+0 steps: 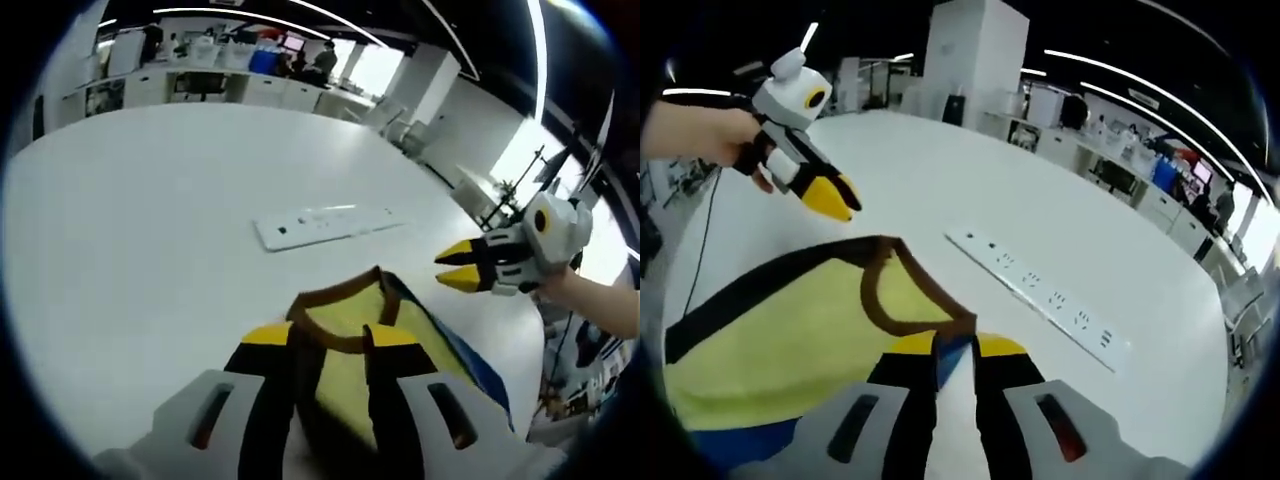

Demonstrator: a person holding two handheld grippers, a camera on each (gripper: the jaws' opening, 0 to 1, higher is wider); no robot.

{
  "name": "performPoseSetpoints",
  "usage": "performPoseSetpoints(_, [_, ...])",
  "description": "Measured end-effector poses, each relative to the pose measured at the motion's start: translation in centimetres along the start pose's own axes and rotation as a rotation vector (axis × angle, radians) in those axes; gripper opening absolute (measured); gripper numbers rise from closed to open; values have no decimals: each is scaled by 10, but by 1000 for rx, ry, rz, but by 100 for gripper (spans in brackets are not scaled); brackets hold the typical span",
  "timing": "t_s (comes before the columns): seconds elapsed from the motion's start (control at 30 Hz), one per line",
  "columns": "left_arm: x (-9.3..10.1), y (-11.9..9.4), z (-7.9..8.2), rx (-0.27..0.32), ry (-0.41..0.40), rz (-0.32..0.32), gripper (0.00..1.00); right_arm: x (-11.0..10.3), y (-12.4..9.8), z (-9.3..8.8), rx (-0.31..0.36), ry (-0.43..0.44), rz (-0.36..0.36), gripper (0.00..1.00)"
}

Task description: Fold the garment on the visible template until the final outline fits inside the template.

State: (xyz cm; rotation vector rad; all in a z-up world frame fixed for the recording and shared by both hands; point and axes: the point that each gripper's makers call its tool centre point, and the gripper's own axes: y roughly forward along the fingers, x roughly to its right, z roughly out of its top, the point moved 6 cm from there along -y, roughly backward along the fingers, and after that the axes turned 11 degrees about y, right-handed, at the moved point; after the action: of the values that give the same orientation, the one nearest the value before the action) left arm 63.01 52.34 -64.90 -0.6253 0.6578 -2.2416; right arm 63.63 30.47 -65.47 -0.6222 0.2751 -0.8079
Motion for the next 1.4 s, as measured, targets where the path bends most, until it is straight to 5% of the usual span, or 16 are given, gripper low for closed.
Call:
performPoseSetpoints(0.17, [8,-10,-1,-10,8,8,34,-12,-18,3,22,9,-1,17])
performPoseSetpoints(0.93, [53,-86,-18,16,43,54,43,-68,-102,4,104,55,-3,25])
performPoseSetpoints(1.4, [76,-105,-29,11,41,58,48,-91,-128,-8,96,74,19,34])
